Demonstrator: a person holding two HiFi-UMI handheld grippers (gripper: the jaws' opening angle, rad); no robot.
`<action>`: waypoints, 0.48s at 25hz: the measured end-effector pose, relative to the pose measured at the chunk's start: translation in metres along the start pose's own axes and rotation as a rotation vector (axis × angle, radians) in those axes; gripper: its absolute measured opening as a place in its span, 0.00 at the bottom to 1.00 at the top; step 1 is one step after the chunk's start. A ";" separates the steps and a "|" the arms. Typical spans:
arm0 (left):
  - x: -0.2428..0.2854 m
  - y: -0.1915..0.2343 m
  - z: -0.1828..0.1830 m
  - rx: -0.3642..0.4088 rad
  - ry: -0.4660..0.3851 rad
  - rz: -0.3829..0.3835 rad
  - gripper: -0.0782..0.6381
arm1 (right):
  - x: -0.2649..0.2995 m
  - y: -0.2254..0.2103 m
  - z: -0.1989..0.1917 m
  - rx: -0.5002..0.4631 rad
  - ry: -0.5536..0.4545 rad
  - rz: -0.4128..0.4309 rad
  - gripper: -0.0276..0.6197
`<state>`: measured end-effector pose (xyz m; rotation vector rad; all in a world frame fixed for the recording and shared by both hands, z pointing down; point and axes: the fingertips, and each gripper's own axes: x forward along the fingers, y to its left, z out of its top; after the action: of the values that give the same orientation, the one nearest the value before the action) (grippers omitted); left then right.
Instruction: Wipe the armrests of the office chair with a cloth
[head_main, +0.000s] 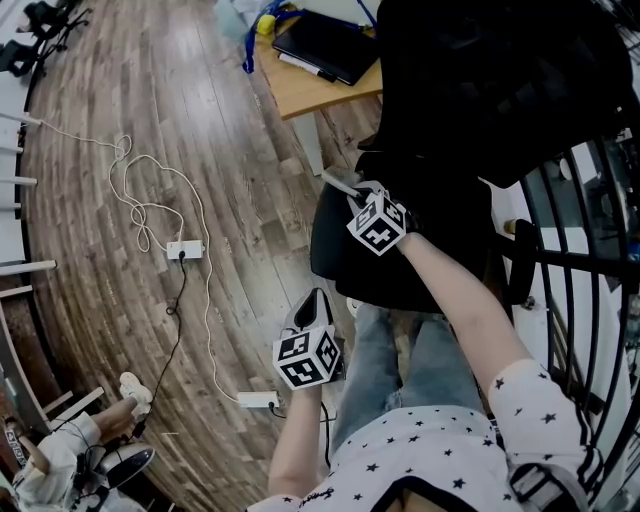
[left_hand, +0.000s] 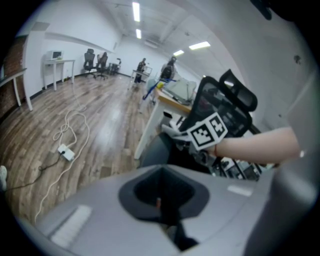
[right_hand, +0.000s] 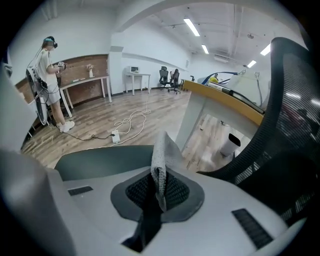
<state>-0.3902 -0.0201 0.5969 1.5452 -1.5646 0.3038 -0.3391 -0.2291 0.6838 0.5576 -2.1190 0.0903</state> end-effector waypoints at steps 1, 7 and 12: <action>0.000 0.001 0.000 -0.002 0.000 0.001 0.12 | 0.002 0.001 -0.001 -0.006 0.007 0.002 0.08; -0.002 0.005 -0.002 -0.014 -0.002 0.008 0.12 | 0.004 0.003 -0.003 -0.003 0.011 0.013 0.08; -0.001 0.003 -0.001 -0.024 -0.009 0.006 0.12 | 0.006 0.004 -0.003 -0.014 0.032 0.014 0.08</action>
<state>-0.3929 -0.0183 0.5982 1.5250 -1.5749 0.2812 -0.3410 -0.2268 0.6910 0.5300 -2.0914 0.0911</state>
